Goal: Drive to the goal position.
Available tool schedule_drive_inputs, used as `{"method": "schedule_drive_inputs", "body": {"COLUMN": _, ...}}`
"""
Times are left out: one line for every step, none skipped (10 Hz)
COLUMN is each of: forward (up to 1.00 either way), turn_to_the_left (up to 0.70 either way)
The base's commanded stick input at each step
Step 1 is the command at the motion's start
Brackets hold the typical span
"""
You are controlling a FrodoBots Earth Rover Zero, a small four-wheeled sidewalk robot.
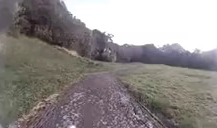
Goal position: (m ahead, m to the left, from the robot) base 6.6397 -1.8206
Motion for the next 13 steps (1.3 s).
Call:
{"method": "schedule_drive_inputs", "body": {"forward": 0.7, "turn_to_the_left": 0.0}}
{"method": "schedule_drive_inputs", "body": {"forward": 0.7, "turn_to_the_left": 0.0}}
{"method": "schedule_drive_inputs", "body": {"forward": 0.7, "turn_to_the_left": 0.0}}
{"method": "schedule_drive_inputs", "body": {"forward": 0.7, "turn_to_the_left": 0.0}}
{"method": "schedule_drive_inputs", "body": {"forward": 0.7, "turn_to_the_left": 0.0}}
{"method": "schedule_drive_inputs", "body": {"forward": 0.7, "turn_to_the_left": 0.0}}
{"method": "schedule_drive_inputs", "body": {"forward": 0.7, "turn_to_the_left": 0.0}}
{"method": "schedule_drive_inputs", "body": {"forward": 0.7, "turn_to_the_left": 0.0}}
{"method": "schedule_drive_inputs", "body": {"forward": 0.7, "turn_to_the_left": 0.0}}
{"method": "schedule_drive_inputs", "body": {"forward": 0.7, "turn_to_the_left": 0.0}}
{"method": "schedule_drive_inputs", "body": {"forward": 0.7, "turn_to_the_left": 0.0}}
{"method": "schedule_drive_inputs", "body": {"forward": 0.7, "turn_to_the_left": 0.0}}
{"method": "schedule_drive_inputs", "body": {"forward": 0.7, "turn_to_the_left": 0.0}}
